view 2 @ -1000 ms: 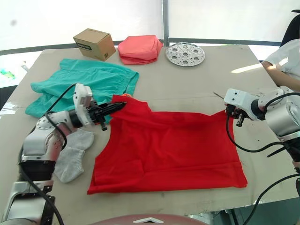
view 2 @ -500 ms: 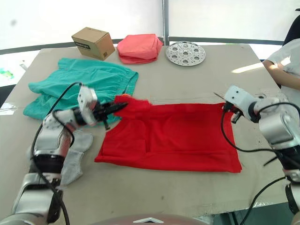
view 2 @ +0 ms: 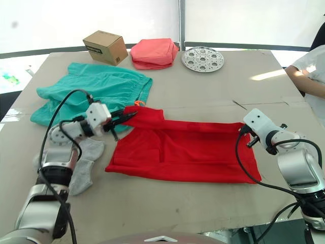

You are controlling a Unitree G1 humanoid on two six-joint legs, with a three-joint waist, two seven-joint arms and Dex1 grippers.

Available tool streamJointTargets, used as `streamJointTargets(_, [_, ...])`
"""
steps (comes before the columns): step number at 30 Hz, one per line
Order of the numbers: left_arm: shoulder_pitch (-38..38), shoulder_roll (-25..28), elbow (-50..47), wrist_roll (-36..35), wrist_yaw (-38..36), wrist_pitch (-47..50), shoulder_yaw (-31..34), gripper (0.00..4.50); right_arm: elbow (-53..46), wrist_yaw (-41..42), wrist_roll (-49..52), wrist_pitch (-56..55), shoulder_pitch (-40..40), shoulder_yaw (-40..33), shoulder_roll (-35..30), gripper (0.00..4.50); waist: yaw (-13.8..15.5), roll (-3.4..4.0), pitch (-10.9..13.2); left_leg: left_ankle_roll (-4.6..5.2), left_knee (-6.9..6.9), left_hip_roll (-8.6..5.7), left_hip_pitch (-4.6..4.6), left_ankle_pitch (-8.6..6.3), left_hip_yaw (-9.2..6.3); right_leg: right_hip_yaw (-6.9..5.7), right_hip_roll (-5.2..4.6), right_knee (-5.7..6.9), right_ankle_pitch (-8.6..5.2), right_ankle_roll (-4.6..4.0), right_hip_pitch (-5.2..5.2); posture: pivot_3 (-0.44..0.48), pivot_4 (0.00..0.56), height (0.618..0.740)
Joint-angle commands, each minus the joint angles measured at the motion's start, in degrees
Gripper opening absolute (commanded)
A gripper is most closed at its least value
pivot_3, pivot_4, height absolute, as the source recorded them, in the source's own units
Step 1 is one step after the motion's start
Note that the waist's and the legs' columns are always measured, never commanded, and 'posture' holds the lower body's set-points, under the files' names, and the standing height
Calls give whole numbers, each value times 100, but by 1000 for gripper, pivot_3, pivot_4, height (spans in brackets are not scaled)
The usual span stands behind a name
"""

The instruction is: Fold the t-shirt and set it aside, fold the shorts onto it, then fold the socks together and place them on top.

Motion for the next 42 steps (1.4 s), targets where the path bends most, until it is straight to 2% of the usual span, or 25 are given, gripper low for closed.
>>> streamJointTargets(1, [-829,-206,439,123,151,-704,-103,0,350,-206,-16,-389,-430,-128,-117,63,0,-2,-1,0,1,0,0,0,0,1,1,-2,0,0,1,0,150,740])
streamJointTargets(4, [-839,-247,550,27,-136,-1145,-182,0,355,-258,26,-521,-329,-159,-152,63,-11,-6,-8,1,3,-3,4,-1,5,4,-2,-5,0,2,6,0,150,740])
streamJointTargets(11, [-27,65,374,-429,-1203,-1468,-230,0,-248,-342,198,-569,546,-417,-131,63,-54,-4,-5,-24,-25,8,6,14,8,5,9,-6,-3,5,-6,0,150,740])
streamJointTargets(13, [53,138,559,-327,-1169,-1621,-191,0,-374,-408,220,-529,767,-474,-101,63,-37,-4,-5,2,-20,9,6,-2,7,5,6,-6,-5,3,-5,0,150,740])
streamJointTargets(21, [-69,242,1058,-222,-1154,-2043,-210,0,-694,-703,231,-350,1555,-753,-47,63,-4,-9,-9,4,4,4,7,-2,-3,6,-14,2,-14,-16,2,0,150,740])
streamJointTargets(25, [-47,290,1131,-435,-1624,-1988,-248,0,-722,-692,386,-326,1667,-761,34,63,-15,-8,-9,4,-2,5,8,-2,5,2,-3,2,-12,-13,1,0,150,740])
streamJointTargets(26, [-39,285,1111,-494,-1708,-1940,-232,813,-721,-732,424,-348,1677,-796,88,0,-18,-8,-9,4,-4,6,9,-2,6,2,-3,2,-13,-13,0,0,150,740])
streamJointTargets(27, [-31,281,1094,-524,-1752,-1883,-213,1063,-732,-749,479,-353,1694,-833,135,0,-19,-9,-9,4,-4,6,9,-2,6,3,-2,2,-13,-13,1,0,150,740])
streamJointTargets(28, [-11,284,1053,-568,-1748,-1737,-172,1641,-807,-665,578,-301,1783,-865,127,670,-17,-9,-9,4,-4,6,9,-2,5,3,-2,1,-14,-15,1,0,150,740])
streamJointTargets(29, [23,300,992,-641,-1742,-1473,-126,2137,-919,-578,682,-209,1886,-918,120,1025,-14,-9,-9,4,-3,6,9,-2,4,3,-4,1,-14,-15,1,0,150,740])
streamJointTargets(30, [106,377,815,-804,-1758,-894,-63,2365,-1156,-397,927,-180,2023,-1116,168,1250,-6,-11,-10,4,-3,6,9,-2,2,4,-5,1,-14,-15,1,0,150,740])
streamJointTargets(31, [194,460,605,-981,-1751,-283,4,3010,-1389,-236,1189,-124,2122,-1355,239,1884,-9,-11,-10,4,-3,6,8,-2,0,4,-4,1,-14,-14,2,0,150,740])
streamJointTargets(35, [417,715,-301,-1626,-1523,1846,211,3010,-2175,308,2267,324,2262,-2250,495,1884,-19,-11,-10,5,-4,13,8,-3,-24,5,-3,2,-5,4,1,0,150,740])
streamJointTargets(38, [466,814,-1142,-2200,-1228,3590,305,2191,-2417,543,2982,661,2133,-2593,616,1057,-10,-19,-14,4,-1,19,10,-2,-33,6,-4,3,-8,2,5,0,150,740])
streamJointTargets(40, [465,826,-1729,-2384,-934,4638,164,1323,-2321,339,3121,731,1796,-2338,735,140,-16,-22,-16,4,1,19,11,-2,-37,6,-7,4,-15,-10,8,0,150,740])
streamJointTargets(42, [343,732,-2121,-2496,-501,5526,61,278,-2018,-59,2951,656,1328,-1767,859,0,-23,-23,-16,4,2,15,15,-2,-36,10,-7,4,-17,-11,9,0,150,740])
